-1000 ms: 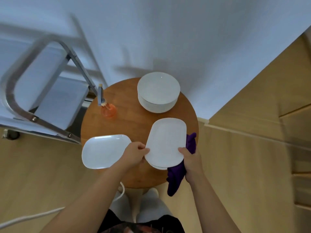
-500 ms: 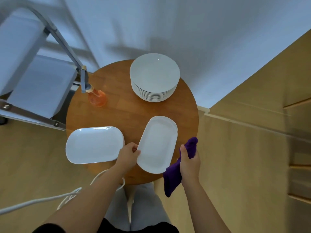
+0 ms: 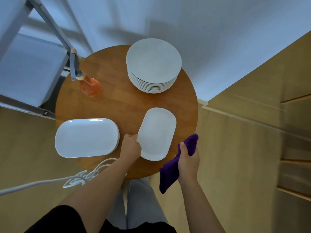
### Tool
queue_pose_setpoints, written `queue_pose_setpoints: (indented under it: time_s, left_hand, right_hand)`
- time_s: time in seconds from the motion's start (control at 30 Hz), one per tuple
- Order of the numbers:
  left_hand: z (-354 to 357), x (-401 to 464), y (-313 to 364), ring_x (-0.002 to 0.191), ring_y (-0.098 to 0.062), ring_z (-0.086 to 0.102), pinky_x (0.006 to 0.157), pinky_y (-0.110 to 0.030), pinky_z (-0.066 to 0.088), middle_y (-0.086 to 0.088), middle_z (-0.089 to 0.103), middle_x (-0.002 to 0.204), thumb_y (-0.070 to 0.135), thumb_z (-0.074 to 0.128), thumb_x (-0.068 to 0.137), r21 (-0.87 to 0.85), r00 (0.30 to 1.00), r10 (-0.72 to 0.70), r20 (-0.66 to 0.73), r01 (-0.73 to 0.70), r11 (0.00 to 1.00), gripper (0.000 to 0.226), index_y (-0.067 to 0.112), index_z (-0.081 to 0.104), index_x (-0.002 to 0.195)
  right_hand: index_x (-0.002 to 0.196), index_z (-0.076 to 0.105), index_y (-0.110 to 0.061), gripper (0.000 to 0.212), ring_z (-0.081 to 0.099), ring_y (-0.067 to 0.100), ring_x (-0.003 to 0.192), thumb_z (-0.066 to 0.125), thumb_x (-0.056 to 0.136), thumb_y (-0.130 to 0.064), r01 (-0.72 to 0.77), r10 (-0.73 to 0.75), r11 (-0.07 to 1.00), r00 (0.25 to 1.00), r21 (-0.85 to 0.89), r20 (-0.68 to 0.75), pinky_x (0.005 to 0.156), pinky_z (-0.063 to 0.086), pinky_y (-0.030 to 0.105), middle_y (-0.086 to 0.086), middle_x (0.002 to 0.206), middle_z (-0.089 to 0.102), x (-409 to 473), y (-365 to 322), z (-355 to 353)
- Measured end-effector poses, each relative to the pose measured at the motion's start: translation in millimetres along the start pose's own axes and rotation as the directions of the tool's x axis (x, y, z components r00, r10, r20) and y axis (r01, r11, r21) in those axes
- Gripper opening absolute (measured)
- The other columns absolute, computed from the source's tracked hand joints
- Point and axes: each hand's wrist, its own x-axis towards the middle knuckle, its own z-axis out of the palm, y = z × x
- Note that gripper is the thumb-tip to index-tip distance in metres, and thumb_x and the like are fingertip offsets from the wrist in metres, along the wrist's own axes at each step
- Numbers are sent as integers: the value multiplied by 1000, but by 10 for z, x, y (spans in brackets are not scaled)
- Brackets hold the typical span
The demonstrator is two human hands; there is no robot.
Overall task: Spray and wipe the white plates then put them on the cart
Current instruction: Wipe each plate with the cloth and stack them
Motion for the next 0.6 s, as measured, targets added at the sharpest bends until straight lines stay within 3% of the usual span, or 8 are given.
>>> queue_pose_setpoints:
  time_s: [0.17,0.23,0.33,0.47,0.6]
  left_hand:
    - [-73,-28,6,95,-26,59,92,-32,51,-15,61,111,17,48,97,-82,1000,9,25,-7,997,19,5,60,107]
    - [-159,-72,6,93,-22,57,90,-29,48,-11,61,115,19,51,96,-163,999,14,-37,-20,986,23,9,61,114]
    - [-378,-144,-60,102,-13,53,87,-23,39,-5,61,123,20,51,97,-299,981,-40,-190,-19,954,31,13,57,127]
    - [-746,-194,-277,106,-19,55,90,-25,38,-10,63,120,17,51,97,-436,919,-176,-354,4,900,28,9,61,121]
    - [-1060,-238,-642,104,-27,57,90,-36,45,-12,64,115,16,54,94,-590,788,-415,-454,83,803,26,8,61,118]
  right_hand:
    - [97,54,-38,14,62,18,91,62,87,-33,6,-5,1000,999,-15,46,85,52,40,-5,96,65,-45,1,86]
    - [94,53,-39,13,61,16,91,63,86,-34,9,-8,1000,998,-18,63,83,53,38,-7,95,64,-70,-19,138]
    - [106,55,-33,22,63,19,92,64,85,-34,14,-11,999,995,-29,100,83,54,40,-5,97,65,-136,-55,249]
    - [98,55,-37,15,64,18,89,63,85,-33,53,-45,997,988,-56,148,78,54,35,-6,94,66,-254,-117,448]
    - [91,54,-37,11,64,19,90,62,86,-33,67,-46,993,977,-99,209,86,53,42,-4,94,66,-446,-182,692]
